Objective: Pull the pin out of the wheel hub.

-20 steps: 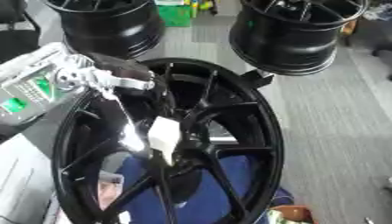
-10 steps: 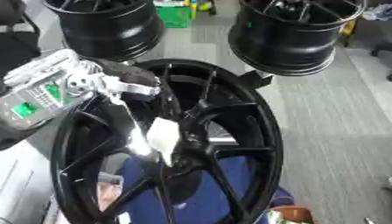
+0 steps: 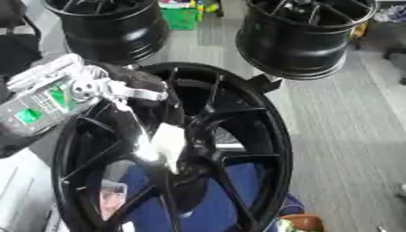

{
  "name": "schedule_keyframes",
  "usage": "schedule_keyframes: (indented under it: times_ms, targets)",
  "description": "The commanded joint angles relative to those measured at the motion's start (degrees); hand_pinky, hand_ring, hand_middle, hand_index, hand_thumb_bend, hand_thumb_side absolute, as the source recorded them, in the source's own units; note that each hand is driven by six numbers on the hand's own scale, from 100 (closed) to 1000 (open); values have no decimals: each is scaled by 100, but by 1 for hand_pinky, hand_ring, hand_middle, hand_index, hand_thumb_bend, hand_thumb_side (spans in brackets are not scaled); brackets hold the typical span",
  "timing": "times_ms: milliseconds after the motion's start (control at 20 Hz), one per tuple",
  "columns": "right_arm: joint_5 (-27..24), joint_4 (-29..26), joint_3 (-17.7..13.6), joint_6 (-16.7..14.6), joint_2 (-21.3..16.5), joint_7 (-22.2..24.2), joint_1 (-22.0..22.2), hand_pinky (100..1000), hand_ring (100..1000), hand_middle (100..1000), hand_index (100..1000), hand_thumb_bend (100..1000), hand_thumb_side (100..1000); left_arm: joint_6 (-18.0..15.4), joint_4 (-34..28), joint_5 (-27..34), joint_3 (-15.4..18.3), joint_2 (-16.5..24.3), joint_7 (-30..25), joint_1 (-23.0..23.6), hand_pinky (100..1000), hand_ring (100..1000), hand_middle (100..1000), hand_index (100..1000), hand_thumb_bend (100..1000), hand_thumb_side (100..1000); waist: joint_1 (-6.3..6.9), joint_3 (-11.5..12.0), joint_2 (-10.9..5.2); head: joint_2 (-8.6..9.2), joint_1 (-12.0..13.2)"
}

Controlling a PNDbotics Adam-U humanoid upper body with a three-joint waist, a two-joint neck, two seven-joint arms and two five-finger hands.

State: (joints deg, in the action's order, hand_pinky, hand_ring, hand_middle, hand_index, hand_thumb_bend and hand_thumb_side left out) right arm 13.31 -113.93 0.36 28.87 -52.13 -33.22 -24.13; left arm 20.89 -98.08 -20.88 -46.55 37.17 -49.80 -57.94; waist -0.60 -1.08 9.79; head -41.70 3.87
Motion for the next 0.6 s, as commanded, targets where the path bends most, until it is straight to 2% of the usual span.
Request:
schedule_keyframes:
  times_ms: [50, 200, 350, 600]
  targets:
    - [-62, -67, -97, 52, -99, -106, -33, 867, 788, 751, 792, 100, 100, 280, -169, 15, 110, 48, -216, -111, 716, 667, 580, 713, 443, 382, -7, 2, -94, 59, 27]
    - [-72, -67, -117, 67, -84, -178, -25, 866, 787, 750, 791, 100, 100, 351, -318, 83, 149, 64, -216, -125, 685, 627, 535, 666, 372, 337, -6, 2, -97, 52, 29]
    - [-96, -67, -135, 70, -75, -254, -5, 866, 785, 748, 790, 100, 100, 410, -434, 112, 162, 80, -216, -126, 676, 620, 529, 658, 337, 297, -4, 2, -100, 66, 32]
    - [-119, -67, -173, 44, -55, -374, 31, 866, 784, 746, 790, 100, 100, 492, -461, 100, 176, 49, -216, -119, 643, 576, 468, 585, 243, 171, -14, -2, -104, 78, 30]
